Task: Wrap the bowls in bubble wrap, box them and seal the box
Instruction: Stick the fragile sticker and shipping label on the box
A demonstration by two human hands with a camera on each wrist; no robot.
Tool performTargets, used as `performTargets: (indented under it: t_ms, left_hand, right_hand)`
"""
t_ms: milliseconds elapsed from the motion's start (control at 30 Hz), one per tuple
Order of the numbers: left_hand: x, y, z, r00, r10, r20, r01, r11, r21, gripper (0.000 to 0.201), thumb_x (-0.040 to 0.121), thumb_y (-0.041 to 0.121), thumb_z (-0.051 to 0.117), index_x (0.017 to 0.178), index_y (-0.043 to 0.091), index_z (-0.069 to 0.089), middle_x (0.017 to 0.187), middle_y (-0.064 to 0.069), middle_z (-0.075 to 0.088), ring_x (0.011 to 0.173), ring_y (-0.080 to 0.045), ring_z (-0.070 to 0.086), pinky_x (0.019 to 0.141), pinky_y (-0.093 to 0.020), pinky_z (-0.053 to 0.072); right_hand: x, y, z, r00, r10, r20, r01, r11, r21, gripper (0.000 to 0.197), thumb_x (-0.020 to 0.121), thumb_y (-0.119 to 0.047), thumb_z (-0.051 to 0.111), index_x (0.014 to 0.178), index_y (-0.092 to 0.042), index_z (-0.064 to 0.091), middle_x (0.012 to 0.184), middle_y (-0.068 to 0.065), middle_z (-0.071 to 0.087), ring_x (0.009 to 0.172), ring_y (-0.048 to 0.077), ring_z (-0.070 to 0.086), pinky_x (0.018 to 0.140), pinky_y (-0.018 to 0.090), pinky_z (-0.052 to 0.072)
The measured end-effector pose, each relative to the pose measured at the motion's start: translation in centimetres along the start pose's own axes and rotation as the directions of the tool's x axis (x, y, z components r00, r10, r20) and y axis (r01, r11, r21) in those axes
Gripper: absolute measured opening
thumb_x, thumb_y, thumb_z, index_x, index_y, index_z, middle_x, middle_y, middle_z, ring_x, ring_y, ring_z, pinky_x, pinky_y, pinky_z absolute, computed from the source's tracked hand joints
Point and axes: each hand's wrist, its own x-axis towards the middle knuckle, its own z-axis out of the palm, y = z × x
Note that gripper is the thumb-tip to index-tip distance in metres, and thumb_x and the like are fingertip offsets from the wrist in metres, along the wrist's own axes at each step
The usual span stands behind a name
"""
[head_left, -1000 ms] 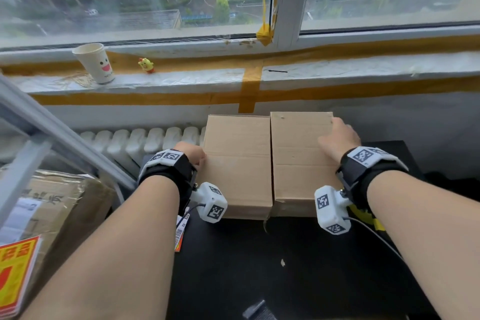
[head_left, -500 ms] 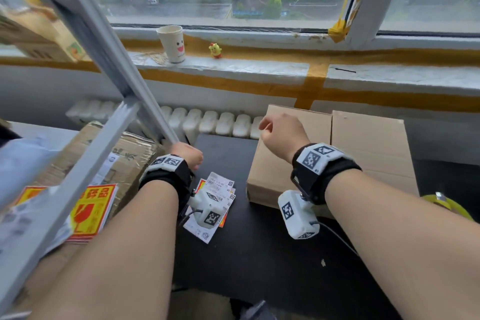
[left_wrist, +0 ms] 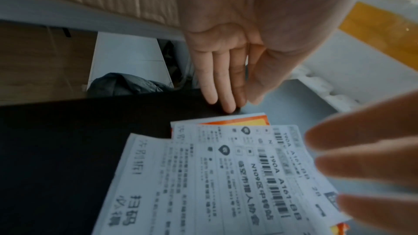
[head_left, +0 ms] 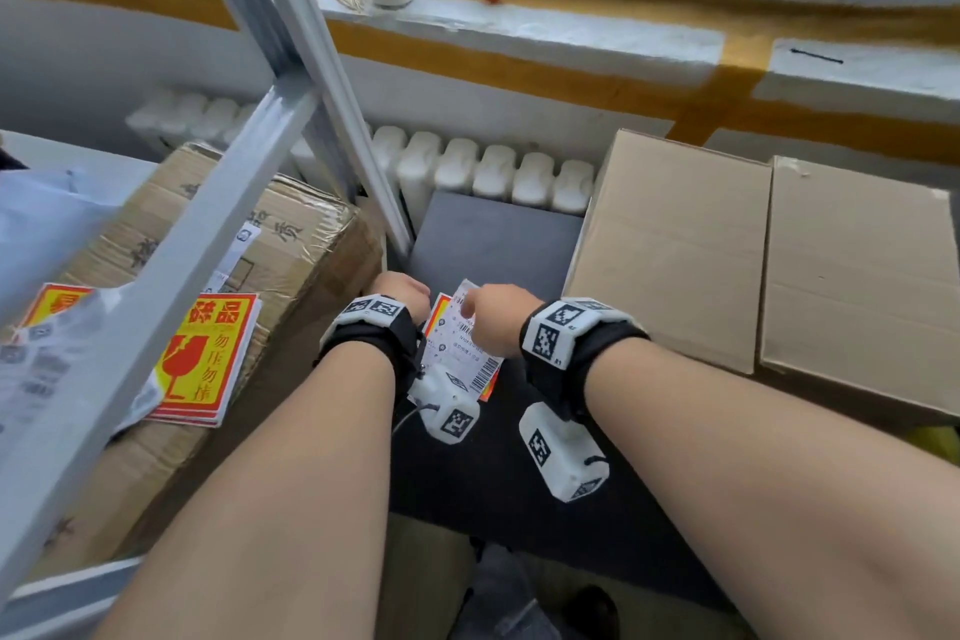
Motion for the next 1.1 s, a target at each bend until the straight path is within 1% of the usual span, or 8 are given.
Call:
performTargets:
  t_ms: [33,200,367,467,600,733,900,1100]
  left_hand:
    - [0.3,0.1,0.1,1.0,-0.002,-0.003,0.002,1.0,-0.002,0.019,0.084,0.0,0.06,0.084,0.014,0.074,0.107,-0.007,0.071,0.102,-0.025,0.066,0.091,-0.035,0.054]
    - [0.7,0.9,0.7,0.998,-0.023,0.052,0.025,0.999,-0.038,0.025,0.079,0.007,0.071,0.104,0.006,0.07,0.103,-0.009,0.072,0.098,-0.023,0.068,0.08,-0.027,0.054]
    - [2.8,-0.2,1.7,0.993,-0.098,0.071,0.099,0.995,-0.001,0.044,0.041,0.027,0.074,0.082,0.01,0.076,0.082,-0.006,0.075,0.079,-0.022,0.071,0.084,-0.033,0.057]
    - [2.2,0.2,1.5,0.996,-0.083,0.041,0.082,0.996,0.043,0.039,0.048,0.023,0.077,0.084,0.009,0.076,0.086,-0.007,0.075,0.082,-0.023,0.071,0.084,-0.034,0.057]
    - [0.4,0.8,1.2,0.999,-0.033,0.024,0.029,0.989,0.143,0.017,0.075,0.015,0.078,0.09,0.008,0.076,0.091,-0.007,0.074,0.086,-0.022,0.069,0.085,-0.031,0.056]
    - [-0.5,1.0,1.5,0.997,-0.032,0.067,0.021,0.987,0.159,0.02,0.065,0.015,0.085,0.081,0.012,0.075,0.085,-0.005,0.072,0.083,-0.022,0.068,0.078,-0.029,0.055]
    - [0.7,0.4,3.0,0.983,-0.081,0.166,0.054,0.985,0.167,0.04,0.041,0.026,0.086,0.077,0.013,0.074,0.079,-0.004,0.074,0.075,-0.022,0.072,0.077,-0.037,0.059]
    - [-0.3,1.1,2.6,0.98,-0.027,0.196,-0.002,0.99,0.144,0.022,0.063,0.025,0.08,0.081,0.015,0.074,0.084,-0.006,0.073,0.083,-0.023,0.07,0.082,-0.038,0.058]
  right_hand:
    - [0.3,0.2,0.4,0.999,0.018,0.048,-0.016,0.999,-0.035,0.04,0.096,-0.009,0.043,0.135,-0.01,0.05,0.134,0.009,0.055,0.12,0.028,0.055,0.098,0.035,0.047]
    - [1.4,0.9,0.7,0.994,0.091,0.068,-0.087,0.995,-0.05,0.04,0.094,-0.012,0.046,0.133,-0.013,0.054,0.132,0.008,0.058,0.118,0.027,0.057,0.098,0.035,0.048]
    - [1.8,0.9,0.4,0.994,0.092,0.055,-0.088,0.994,-0.072,0.035,0.093,-0.012,0.05,0.128,-0.012,0.055,0.122,0.008,0.062,0.107,0.028,0.06,0.087,0.031,0.049]
    - [2.0,1.0,0.2,0.991,0.116,0.066,-0.11,0.99,-0.087,0.022,0.093,-0.013,0.05,0.114,-0.012,0.058,0.112,0.008,0.062,0.096,0.027,0.059,0.08,0.029,0.047]
    - [2.0,1.3,1.1,0.99,0.131,0.047,-0.128,0.99,-0.063,0.04,0.09,-0.017,0.058,0.13,-0.016,0.053,0.126,0.009,0.054,0.11,0.029,0.058,0.084,0.033,0.047]
    - [1.9,1.8,2.8,0.994,0.103,0.019,-0.1,0.986,-0.135,0.07,0.074,-0.019,0.079,0.134,-0.021,0.042,0.129,0.011,0.037,0.116,0.033,0.045,0.078,0.039,0.044]
    - [1.9,2.1,3.5,0.996,0.082,-0.028,-0.085,0.989,-0.122,0.087,0.073,-0.01,0.077,0.142,-0.024,0.026,0.135,0.013,0.031,0.123,0.035,0.033,0.071,0.039,0.041]
    - [1.7,2.1,3.9,0.987,0.085,-0.135,-0.099,0.99,-0.1,0.097,0.077,-0.004,0.071,0.151,-0.024,0.01,0.135,0.014,0.034,0.12,0.035,0.038,0.075,0.037,0.042]
